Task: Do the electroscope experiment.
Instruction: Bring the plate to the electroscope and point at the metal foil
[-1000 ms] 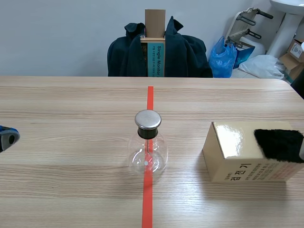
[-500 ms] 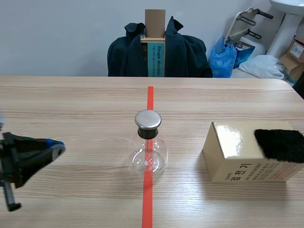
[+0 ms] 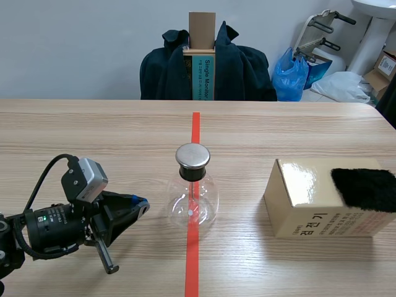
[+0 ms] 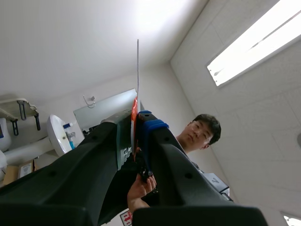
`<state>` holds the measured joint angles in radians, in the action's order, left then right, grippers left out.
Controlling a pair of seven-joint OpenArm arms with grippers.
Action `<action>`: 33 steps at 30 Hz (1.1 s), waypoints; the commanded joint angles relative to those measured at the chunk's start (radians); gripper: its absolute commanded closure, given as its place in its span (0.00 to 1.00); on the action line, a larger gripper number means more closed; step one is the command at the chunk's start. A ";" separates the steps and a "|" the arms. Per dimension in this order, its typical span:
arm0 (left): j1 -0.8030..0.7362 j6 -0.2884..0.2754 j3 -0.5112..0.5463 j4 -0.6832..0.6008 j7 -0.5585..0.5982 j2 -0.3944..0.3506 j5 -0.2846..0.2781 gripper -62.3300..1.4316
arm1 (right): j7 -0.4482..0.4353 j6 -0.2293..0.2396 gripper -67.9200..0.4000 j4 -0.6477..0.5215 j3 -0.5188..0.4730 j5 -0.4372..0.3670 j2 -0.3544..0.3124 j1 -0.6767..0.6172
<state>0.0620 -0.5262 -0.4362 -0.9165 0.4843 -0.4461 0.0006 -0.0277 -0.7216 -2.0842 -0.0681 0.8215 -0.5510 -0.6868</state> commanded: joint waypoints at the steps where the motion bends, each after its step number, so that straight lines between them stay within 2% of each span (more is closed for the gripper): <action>1: 0.006 -0.003 0.009 -0.014 0.021 -0.006 -0.010 0.93 | -0.002 -0.048 0.98 -0.007 -0.010 -0.019 -0.003 0.032; 3: 0.008 0.002 0.009 -0.011 0.021 -0.005 -0.010 0.93 | -0.004 -0.038 0.98 -0.007 -0.010 -0.032 -0.003 0.046; 7: 0.008 0.001 0.009 -0.011 0.021 -0.005 -0.010 0.93 | -0.009 0.089 0.98 -0.003 -0.005 -0.045 -0.003 0.080; 9: 0.008 0.001 0.009 -0.011 0.021 -0.003 -0.010 0.93 | -0.008 0.118 0.98 0.011 0.016 -0.061 -0.003 0.119; 15: 0.008 0.001 0.009 -0.011 0.021 -0.003 -0.011 0.93 | -0.009 0.117 0.98 0.109 0.151 -0.064 -0.003 0.265; 20: 0.008 0.001 0.009 -0.011 0.021 0.000 -0.011 0.93 | -0.013 0.118 0.98 0.221 0.304 -0.021 0.003 0.365; 24: 0.008 0.001 0.009 -0.011 0.021 0.005 -0.011 0.93 | -0.032 0.118 0.98 0.322 0.391 0.092 0.068 0.394; 28: 0.007 0.000 0.009 -0.011 0.021 0.014 -0.011 0.93 | -0.077 0.117 0.98 0.422 0.423 0.208 0.158 0.396; 33: 0.007 0.000 0.009 -0.011 0.021 0.016 -0.011 0.93 | -0.142 0.119 0.98 0.515 0.428 0.267 0.233 0.396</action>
<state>0.0639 -0.5243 -0.4358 -0.9039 0.4881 -0.4313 0.0006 -0.1631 -0.5896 -1.5471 0.3725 1.0882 -0.3092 -0.2981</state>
